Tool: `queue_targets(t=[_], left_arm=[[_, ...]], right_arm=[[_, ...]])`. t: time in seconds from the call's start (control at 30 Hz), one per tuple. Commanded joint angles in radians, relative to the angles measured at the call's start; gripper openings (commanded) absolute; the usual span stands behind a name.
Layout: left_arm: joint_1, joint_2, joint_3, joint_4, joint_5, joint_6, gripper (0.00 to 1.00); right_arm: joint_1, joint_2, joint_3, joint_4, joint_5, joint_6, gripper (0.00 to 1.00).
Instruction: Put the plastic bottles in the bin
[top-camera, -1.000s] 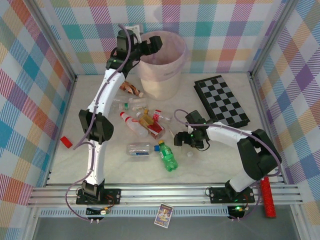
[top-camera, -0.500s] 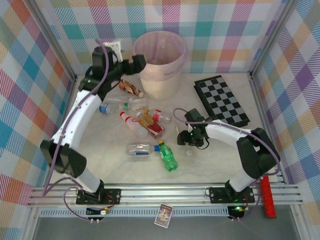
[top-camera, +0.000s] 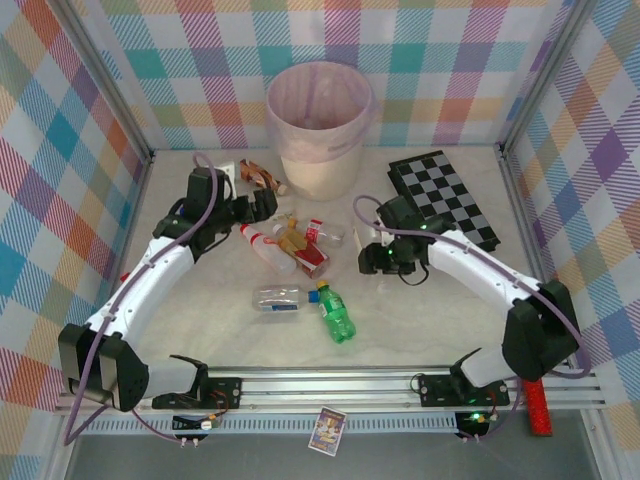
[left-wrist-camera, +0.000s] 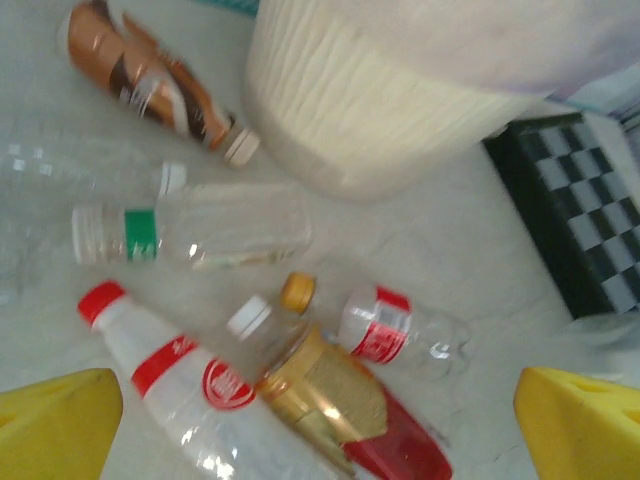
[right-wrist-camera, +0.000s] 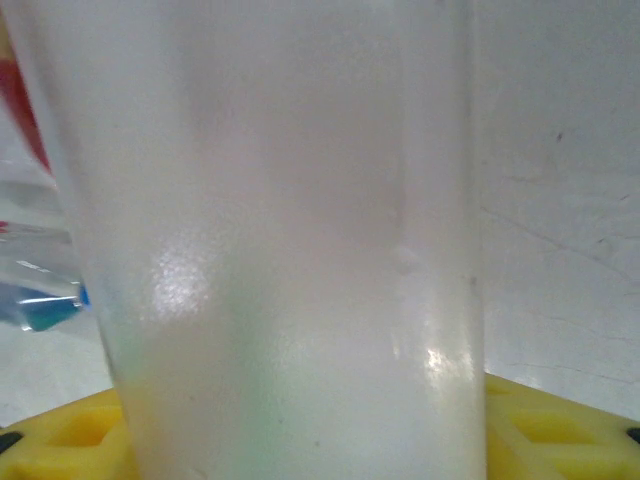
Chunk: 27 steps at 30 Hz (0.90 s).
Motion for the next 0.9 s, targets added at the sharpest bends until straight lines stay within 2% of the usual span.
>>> queue_targets(t=[0.0,0.17,0.3,0.47,0.87], left_arm=[[0.009,-0.026,-0.062,0.001,-0.002,-0.034,0.99],[0.001,-0.018,-0.118,-0.055,0.005,-0.024,0.99],[-0.024,-0.048,-0.163,-0.107,-0.031,-0.005,0.98],[-0.054,-0.102,-0.199,-0.179,-0.083,-0.005,0.98],[-0.110,-0.247,-0.340,-0.245,-0.061,-0.118,0.98]], right_arm=[[-0.023,-0.037,0.095,-0.108,0.008,-0.067,0.55],[-0.046,-0.011,0.266,-0.150,-0.008,-0.127,0.53],[-0.063,0.045,0.416,-0.153,-0.028,-0.177,0.51],[-0.078,0.155,0.631,-0.153,-0.026,-0.243,0.50],[-0.130,0.481,1.170,-0.182,-0.060,-0.307,0.48]])
